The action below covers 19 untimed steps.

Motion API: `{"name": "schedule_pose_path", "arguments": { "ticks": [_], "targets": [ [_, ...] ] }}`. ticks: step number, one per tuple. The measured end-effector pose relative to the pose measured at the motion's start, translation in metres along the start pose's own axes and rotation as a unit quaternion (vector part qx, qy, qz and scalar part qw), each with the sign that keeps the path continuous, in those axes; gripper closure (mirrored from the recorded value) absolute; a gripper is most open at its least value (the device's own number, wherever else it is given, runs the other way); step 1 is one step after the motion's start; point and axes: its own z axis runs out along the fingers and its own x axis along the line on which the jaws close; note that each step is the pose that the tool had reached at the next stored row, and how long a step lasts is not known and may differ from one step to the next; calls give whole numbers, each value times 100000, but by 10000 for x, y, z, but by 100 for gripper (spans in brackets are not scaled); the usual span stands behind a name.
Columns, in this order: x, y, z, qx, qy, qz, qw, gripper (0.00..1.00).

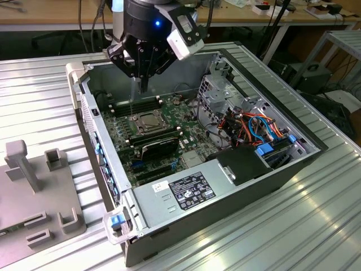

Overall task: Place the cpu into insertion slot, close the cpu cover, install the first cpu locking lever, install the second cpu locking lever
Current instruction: 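Install the first cpu locking lever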

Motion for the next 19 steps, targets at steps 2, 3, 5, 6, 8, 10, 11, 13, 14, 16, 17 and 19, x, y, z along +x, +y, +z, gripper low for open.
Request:
{"name": "schedule_pose_path", "arguments": {
  "ticks": [2,3,5,6,8,10,11,13,14,16,17,19],
  "targets": [
    [42,44,60,-29,-221,-432,99999,89],
    [56,75,94,-45,-314,-628,99998,89],
    [73,148,163,-52,-350,-850,99996,89],
    [79,172,189,-57,-353,-932,99995,89],
    [92,217,241,-56,-339,-1098,99993,89],
    [98,255,286,-61,-334,-1244,99992,89],
    [102,279,316,-61,-326,-1338,99991,89],
    [105,303,362,-76,-328,-1498,99988,89],
    [105,306,378,-82,-329,-1553,99987,89],
    [106,310,425,-75,-309,-1725,99985,89],
    [108,310,475,-87,-304,-1944,99981,89],
    [109,309,517,-87,-296,-2085,99978,89]
  ]
}}
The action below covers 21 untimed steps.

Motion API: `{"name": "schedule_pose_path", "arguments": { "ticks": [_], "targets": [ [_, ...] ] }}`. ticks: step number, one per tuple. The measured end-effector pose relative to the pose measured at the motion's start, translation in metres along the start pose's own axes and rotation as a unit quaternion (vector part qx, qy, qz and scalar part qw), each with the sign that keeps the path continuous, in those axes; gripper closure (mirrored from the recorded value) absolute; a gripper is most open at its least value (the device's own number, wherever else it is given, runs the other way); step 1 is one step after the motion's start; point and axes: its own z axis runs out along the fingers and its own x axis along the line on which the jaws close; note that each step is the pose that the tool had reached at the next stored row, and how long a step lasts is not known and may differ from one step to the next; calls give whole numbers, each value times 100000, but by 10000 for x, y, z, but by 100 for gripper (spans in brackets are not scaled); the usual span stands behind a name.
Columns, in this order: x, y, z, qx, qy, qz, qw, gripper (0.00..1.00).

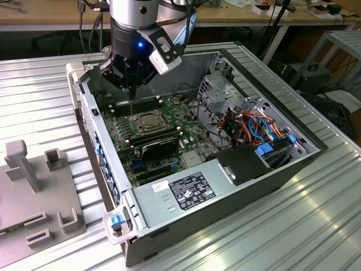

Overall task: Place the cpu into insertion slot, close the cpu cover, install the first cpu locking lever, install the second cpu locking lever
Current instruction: 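Install the first cpu locking lever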

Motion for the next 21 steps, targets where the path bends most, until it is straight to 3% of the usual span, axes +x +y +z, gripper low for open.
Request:
{"name": "schedule_pose_path", "arguments": {
  "ticks": [3,17,21],
  "targets": [
    [2,0,43,3,9,-87,100000,89],
    [2,1,55,-2,7,-116,100000,89],
    [4,18,135,14,1,-115,100000,89]
  ]
}}
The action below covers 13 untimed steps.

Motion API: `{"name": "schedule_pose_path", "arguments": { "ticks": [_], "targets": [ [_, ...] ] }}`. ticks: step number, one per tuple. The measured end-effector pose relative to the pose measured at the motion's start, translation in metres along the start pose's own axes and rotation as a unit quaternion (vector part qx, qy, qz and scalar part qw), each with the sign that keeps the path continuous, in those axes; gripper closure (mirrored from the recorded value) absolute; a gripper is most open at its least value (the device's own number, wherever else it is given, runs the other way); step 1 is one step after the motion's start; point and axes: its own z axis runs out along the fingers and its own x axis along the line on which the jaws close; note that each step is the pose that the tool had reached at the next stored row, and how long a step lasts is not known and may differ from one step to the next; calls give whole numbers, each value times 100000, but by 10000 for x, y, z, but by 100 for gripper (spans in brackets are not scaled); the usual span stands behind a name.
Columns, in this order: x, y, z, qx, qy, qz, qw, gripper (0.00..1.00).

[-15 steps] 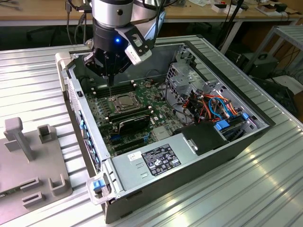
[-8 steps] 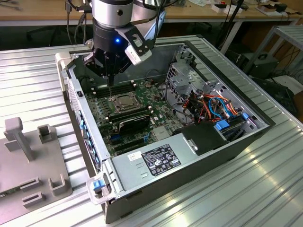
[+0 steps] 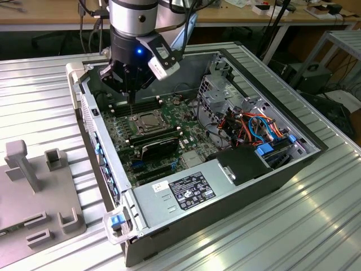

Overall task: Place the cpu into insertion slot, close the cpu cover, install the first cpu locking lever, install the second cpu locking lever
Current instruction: 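Install the first cpu locking lever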

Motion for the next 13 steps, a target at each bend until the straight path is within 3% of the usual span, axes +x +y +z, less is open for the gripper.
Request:
{"name": "schedule_pose_path", "arguments": {
  "ticks": [3,9,13],
  "targets": [
    [3,44,56,7,8,-6,100000,89],
    [9,249,180,0,6,0,100000,89],
    [12,282,247,10,15,-1,100000,89]
  ]
}}
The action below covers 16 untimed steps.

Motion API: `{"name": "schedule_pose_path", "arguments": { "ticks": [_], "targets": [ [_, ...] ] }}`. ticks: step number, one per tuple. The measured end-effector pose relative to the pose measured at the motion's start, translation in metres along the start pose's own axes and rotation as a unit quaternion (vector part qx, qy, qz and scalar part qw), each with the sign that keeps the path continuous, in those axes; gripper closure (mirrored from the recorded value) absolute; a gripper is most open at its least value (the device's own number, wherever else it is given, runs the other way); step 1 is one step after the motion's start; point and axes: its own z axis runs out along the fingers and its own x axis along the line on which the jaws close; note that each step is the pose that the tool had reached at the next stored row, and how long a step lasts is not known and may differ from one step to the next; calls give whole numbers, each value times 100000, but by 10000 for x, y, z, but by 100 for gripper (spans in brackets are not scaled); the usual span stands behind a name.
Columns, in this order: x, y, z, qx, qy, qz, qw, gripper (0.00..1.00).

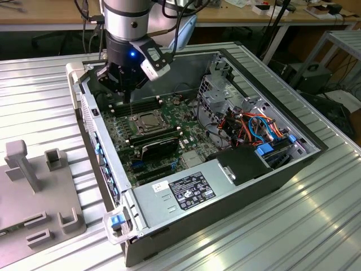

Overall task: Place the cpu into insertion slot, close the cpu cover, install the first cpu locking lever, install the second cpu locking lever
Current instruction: 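Install the first cpu locking lever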

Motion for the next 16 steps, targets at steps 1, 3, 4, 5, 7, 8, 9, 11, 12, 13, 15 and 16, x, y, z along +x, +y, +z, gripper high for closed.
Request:
{"name": "schedule_pose_path", "arguments": {
  "ticks": [1,3,4,5,7,8,9,11,12,13,15,16],
  "targets": [
    [0,0,0,-1,0,-3,100000,89],
    [0,0,9,-7,-7,2,100000,89],
    [0,0,10,-9,-8,1,100000,89],
    [0,0,10,-10,-9,0,100000,89],
    [0,0,10,-9,-8,1,100000,89],
    [0,0,11,-8,-9,1,100000,89],
    [0,0,11,-8,-9,2,100000,89],
    [0,0,11,-11,-8,0,100000,89],
    [0,0,13,-12,-9,1,100000,89],
    [0,2,16,-21,-19,5,100000,89],
    [1,15,28,-7,-11,3,100000,89],
    [1,25,38,-5,-14,3,100000,89]
  ]
}}
